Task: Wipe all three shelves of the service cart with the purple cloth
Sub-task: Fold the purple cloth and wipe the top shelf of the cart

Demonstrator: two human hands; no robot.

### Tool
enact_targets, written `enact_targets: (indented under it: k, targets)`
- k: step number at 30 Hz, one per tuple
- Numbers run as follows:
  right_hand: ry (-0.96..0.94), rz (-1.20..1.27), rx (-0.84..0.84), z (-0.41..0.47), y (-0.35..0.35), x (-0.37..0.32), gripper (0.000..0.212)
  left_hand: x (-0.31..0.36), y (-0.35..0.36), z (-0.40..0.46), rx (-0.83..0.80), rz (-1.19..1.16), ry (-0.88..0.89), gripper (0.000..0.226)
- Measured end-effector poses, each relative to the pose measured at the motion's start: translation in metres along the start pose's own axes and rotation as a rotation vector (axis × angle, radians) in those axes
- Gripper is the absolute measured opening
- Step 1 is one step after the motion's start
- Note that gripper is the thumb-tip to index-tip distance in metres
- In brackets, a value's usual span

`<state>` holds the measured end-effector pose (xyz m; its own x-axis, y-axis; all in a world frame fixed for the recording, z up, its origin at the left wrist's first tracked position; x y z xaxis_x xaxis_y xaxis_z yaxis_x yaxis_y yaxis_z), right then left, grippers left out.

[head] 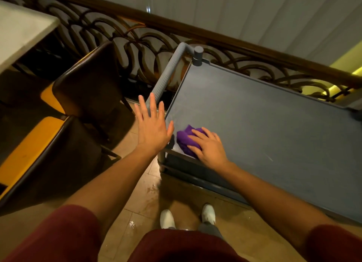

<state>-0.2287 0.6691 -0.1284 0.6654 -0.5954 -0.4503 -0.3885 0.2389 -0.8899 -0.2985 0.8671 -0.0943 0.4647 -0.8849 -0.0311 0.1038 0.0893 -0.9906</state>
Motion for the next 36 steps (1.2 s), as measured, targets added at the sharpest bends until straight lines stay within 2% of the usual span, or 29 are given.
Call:
enact_targets:
  k: [2, 3, 5, 7, 10, 13, 21, 24, 26, 28, 30, 32, 34, 36]
  targets:
    - [0.041, 0.06, 0.046, 0.02, 0.003, -0.019, 0.046, 0.014, -0.007, -0.003, 0.105, -0.045, 0.115, 0.069]
    - [0.031, 0.064, 0.04, 0.028, 0.009, -0.031, 0.048, 0.017, -0.009, -0.005, 0.137, -0.084, 0.119, 0.066]
    - [-0.023, -0.023, -0.004, 0.031, 0.025, -0.047, 0.046, 0.017, -0.005, -0.009, 0.097, -0.109, 0.05, 0.061]
    - [-0.059, -0.129, -0.035, 0.022, 0.03, -0.041, 0.041, 0.015, 0.003, -0.016, 0.015, -0.034, 0.007, 0.062]
    - [-0.087, -0.184, -0.066, -0.001, 0.01, -0.009, 0.048, 0.015, 0.006, -0.011, -0.036, 0.029, -0.008, 0.058]
    - [-0.018, -0.215, -0.067, -0.044, -0.017, 0.043, 0.05, 0.018, 0.009, -0.007, -0.035, 0.067, -0.006, 0.055]
    - [0.391, -0.358, -0.032, -0.209, -0.096, 0.215, 0.052, 0.02, 0.011, -0.008, -0.082, 0.16, -0.016, 0.057]
    - [0.439, -0.372, -0.036, -0.222, -0.105, 0.231, 0.046, 0.026, 0.01, -0.01, -0.09, 0.206, -0.03, 0.057]
    - [0.444, -0.284, 0.048, -0.214, -0.109, 0.227, 0.047, 0.039, 0.003, -0.012, -0.053, 0.199, -0.04, 0.056]
    - [0.389, -0.167, 0.144, -0.197, -0.103, 0.209, 0.05, 0.08, -0.001, -0.018, -0.007, 0.129, 0.047, 0.055]
    - [0.28, -0.154, 0.124, -0.18, -0.087, 0.183, 0.052, 0.15, 0.009, -0.042, -0.088, 0.029, 0.149, 0.057]
    - [0.205, -0.178, 0.033, -0.168, -0.068, 0.164, 0.053, 0.203, 0.028, -0.074, -0.292, -0.061, 0.119, 0.063]
    - [0.184, -0.222, -0.029, -0.176, -0.073, 0.18, 0.053, 0.227, 0.046, -0.098, -0.407, -0.088, 0.062, 0.068]
    - [0.217, -0.252, -0.048, -0.204, -0.091, 0.222, 0.052, 0.229, 0.053, -0.106, -0.451, -0.077, 0.053, 0.071]
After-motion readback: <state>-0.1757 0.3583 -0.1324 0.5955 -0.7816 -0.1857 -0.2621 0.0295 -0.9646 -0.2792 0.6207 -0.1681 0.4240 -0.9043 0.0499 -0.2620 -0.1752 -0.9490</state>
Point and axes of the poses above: each hand's wrist, its own z-axis towards the middle knuckle, its own y-axis out of the palm, x = y × z, the point moved 4 cm from there along z, towards the middle knuckle, and after that the axes turned 5 degrees about z, right-handed, at the moved point
